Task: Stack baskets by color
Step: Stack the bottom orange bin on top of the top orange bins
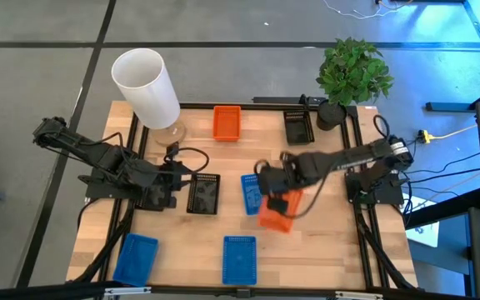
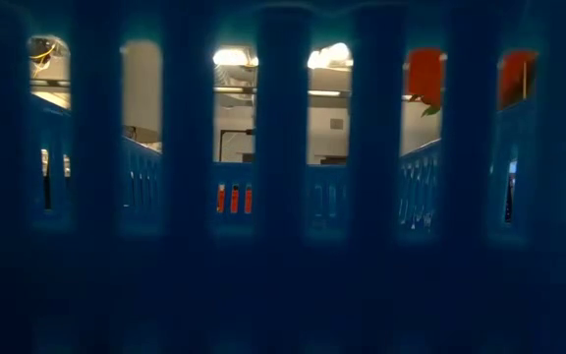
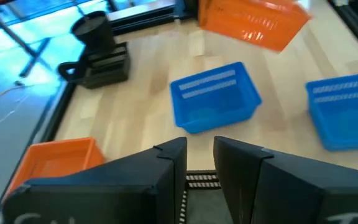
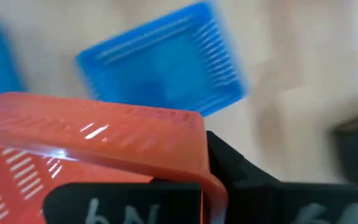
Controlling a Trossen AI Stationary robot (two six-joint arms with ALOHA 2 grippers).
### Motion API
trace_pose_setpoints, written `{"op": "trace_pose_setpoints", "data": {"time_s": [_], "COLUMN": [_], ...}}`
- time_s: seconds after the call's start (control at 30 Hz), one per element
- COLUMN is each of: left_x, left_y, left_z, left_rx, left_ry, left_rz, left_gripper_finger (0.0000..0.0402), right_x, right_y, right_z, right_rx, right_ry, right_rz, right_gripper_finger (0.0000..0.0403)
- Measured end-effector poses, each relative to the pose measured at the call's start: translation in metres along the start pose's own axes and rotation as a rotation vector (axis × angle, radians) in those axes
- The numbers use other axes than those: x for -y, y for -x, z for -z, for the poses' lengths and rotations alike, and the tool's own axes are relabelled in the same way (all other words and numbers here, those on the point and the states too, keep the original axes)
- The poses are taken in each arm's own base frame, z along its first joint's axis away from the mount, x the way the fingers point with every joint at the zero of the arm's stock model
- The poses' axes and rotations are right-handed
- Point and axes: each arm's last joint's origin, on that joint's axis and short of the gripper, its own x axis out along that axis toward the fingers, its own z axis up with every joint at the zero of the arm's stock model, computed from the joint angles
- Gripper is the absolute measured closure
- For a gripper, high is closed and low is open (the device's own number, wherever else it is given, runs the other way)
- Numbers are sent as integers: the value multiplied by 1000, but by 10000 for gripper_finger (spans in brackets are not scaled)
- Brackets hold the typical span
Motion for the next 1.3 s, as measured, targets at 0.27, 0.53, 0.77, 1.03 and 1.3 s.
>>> {"op": "trace_pose_setpoints", "data": {"time_s": [0.27,0.53,0.77,1.03,1.3], "left_x": [-1,-1,-2,-12,-24], "left_y": [0,0,0,-4,-12], "left_z": [0,0,0,-3,-13], "left_rx": [1,1,4,18,90], "left_ry": [-14,41,38,34,11], "left_rz": [-50,-23,-66,-155,-229], "left_gripper_finger": [329,329,329,321,302], "right_x": [57,84,94,97,97], "right_y": [3,1,2,2,2], "right_z": [-37,-60,-69,-73,-73], "right_rx": [165,312,385,412,412], "right_ry": [-117,-78,-91,-87,-71], "right_rz": [129,157,165,169,175], "right_gripper_finger": [403,403,403,403,403]}}
